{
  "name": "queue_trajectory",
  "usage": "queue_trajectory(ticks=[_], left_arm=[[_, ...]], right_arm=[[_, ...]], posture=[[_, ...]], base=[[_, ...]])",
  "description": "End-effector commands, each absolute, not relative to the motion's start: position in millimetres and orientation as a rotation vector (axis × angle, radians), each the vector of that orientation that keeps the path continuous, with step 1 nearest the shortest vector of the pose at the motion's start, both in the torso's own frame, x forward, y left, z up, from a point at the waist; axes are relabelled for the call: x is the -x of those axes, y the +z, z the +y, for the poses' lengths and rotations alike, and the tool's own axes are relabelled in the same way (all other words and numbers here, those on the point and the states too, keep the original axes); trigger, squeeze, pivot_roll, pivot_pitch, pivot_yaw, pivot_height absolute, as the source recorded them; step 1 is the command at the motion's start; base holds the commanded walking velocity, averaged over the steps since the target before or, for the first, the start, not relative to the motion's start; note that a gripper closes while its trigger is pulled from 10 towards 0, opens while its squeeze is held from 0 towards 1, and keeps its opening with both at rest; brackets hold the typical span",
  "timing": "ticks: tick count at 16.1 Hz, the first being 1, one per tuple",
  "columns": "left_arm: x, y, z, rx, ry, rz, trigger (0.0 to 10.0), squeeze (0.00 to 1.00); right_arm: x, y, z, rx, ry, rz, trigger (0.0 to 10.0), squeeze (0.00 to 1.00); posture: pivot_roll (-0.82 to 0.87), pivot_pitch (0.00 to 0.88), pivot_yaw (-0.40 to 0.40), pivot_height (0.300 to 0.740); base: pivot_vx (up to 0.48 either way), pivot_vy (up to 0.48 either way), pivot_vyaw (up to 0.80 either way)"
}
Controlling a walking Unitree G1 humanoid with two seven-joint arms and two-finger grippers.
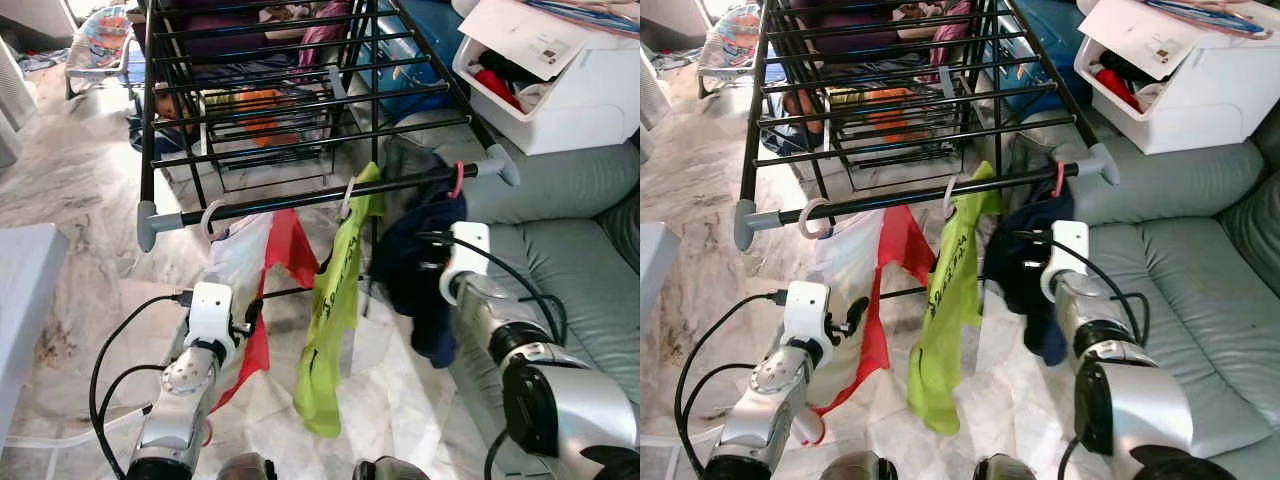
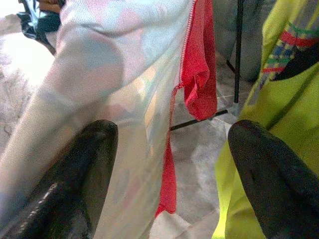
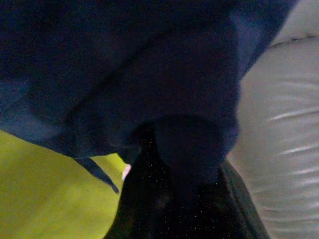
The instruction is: Hang hanger
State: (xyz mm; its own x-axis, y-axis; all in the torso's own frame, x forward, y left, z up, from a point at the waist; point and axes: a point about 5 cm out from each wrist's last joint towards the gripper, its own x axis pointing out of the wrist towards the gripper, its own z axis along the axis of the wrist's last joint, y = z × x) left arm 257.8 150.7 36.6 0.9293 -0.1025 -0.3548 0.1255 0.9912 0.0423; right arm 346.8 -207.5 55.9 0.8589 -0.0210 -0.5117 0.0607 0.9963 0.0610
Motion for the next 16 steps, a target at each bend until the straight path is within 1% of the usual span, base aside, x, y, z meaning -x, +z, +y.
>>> queue_trajectory(ticks=[1,4,6,8,9,10,11,13,14,16], left_arm=[[-260,37,151,-0.082,-0.114,0.367,10.0,0.00],[-263,35,152,-0.106,-0.077,0.374,10.0,0.00],[-264,36,153,-0.123,-0.058,0.371,10.0,0.00],[-265,36,153,-0.122,-0.052,0.368,10.0,0.00],[-265,36,154,-0.118,-0.042,0.360,10.0,0.00],[-264,36,154,-0.118,-0.040,0.358,10.0,0.00],[-261,34,159,-0.122,-0.017,0.360,10.0,0.00],[-260,34,159,-0.128,-0.020,0.355,10.0,0.00],[-260,34,159,-0.135,-0.017,0.348,10.0,0.00],[-260,35,159,-0.140,-0.016,0.340,10.0,0.00]], right_arm=[[-340,47,-212,-0.087,-0.070,0.565,10.0,1.00],[-344,56,-213,-0.024,-0.059,0.485,10.0,1.00],[-346,61,-214,0.051,-0.055,0.417,10.0,1.00],[-346,63,-215,0.071,-0.060,0.385,10.0,1.00],[-343,65,-216,0.122,-0.058,0.313,10.0,1.00],[-342,66,-216,0.135,-0.056,0.295,10.0,1.00],[-333,64,-213,0.204,-0.047,0.223,10.0,1.00],[-323,60,-213,0.212,-0.059,0.195,10.0,1.00],[-310,56,-211,0.236,-0.072,0.161,10.0,1.00],[-299,53,-209,0.226,-0.082,0.134,10.0,1.00]], posture=[[0.03,0.066,0.020,0.740],[0.02,0.059,0.020,0.740],[0.02,0.055,0.019,0.740],[0.02,0.050,0.019,0.740],[0.01,0.042,0.022,0.740],[0.01,0.042,0.022,0.740],[-0.01,0.029,0.030,0.740],[-0.01,0.021,0.030,0.740],[-0.02,0.016,0.030,0.740],[-0.02,0.011,0.030,0.740]], base=[[0.000,0.000,0.00],[0.000,0.000,0.00],[0.000,0.000,0.00],[0.000,0.000,0.00],[0.000,0.000,0.00],[0.000,0.000,0.00],[0.000,0.000,0.00],[0.000,0.000,0.00],[0.000,0.000,0.00],[0.000,0.000,0.00]])
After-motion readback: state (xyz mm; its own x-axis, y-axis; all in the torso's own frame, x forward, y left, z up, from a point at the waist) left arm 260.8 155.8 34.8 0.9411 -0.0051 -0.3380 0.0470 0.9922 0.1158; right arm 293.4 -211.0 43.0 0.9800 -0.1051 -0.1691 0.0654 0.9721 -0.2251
